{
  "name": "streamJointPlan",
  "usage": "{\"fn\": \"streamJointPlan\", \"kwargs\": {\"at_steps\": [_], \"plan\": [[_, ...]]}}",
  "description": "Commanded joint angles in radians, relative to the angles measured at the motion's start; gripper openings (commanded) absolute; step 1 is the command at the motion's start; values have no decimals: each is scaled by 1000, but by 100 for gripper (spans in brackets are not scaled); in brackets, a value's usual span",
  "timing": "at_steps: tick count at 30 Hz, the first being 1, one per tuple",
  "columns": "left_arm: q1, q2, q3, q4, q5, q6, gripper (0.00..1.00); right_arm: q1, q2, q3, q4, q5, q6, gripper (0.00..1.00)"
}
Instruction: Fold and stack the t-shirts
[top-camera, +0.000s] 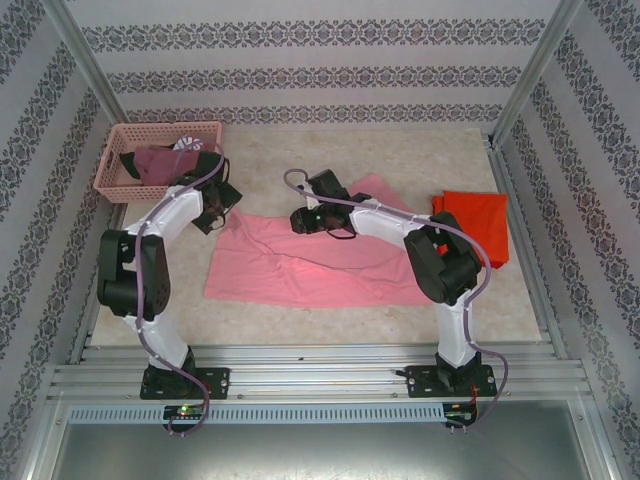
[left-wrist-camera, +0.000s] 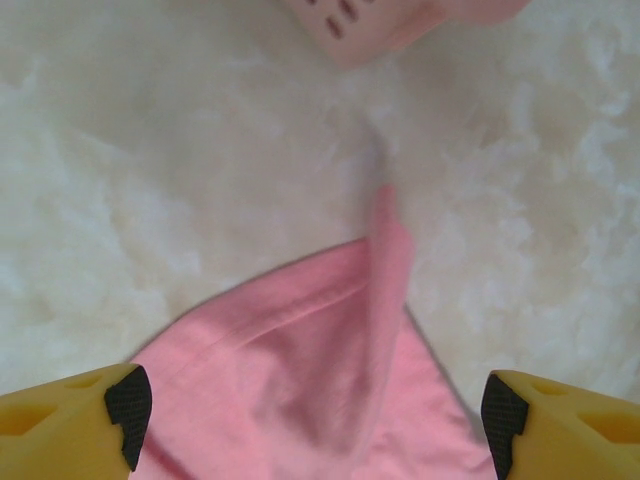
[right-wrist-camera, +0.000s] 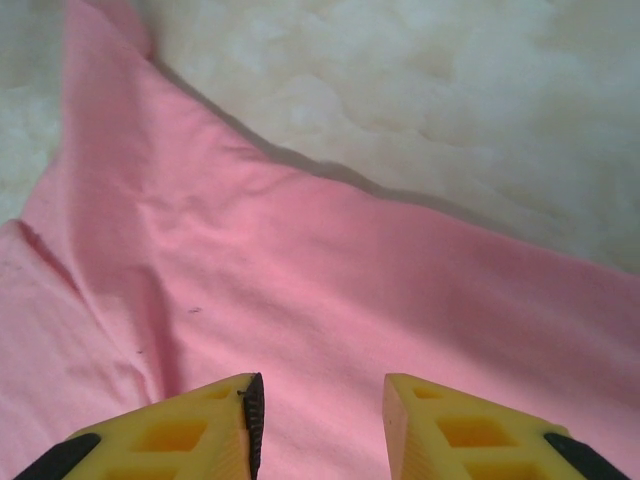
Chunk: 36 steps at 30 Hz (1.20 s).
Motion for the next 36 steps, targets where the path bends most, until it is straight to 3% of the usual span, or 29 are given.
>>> {"fn": "streamJointPlan", "kwargs": {"at_steps": [1,4,7,15,23,30,36], "plan": [[-13,-43,-114,81,51,-43,86,-65,-1,-55,-64,50,136,37],[-18,-48,-229,164,128,-91,85,-106,-4,-101,-46,26,187,36],[-16,-47,-322,215,160,-128,84,-113,-27,-126,-67,78,174,37],[-7,-118,-489,183,126,-149,81,-115,-78,-158,-63,125,150,38],[20,-247,-607,101,79,-159,77,-113,-61,-139,-38,94,160,38],[25,-388,-583,11,8,-147,77,-112,-88,-163,-5,100,147,38],[24,-336,-433,-12,-30,-114,77,-118,-133,-201,47,116,137,38]]}}
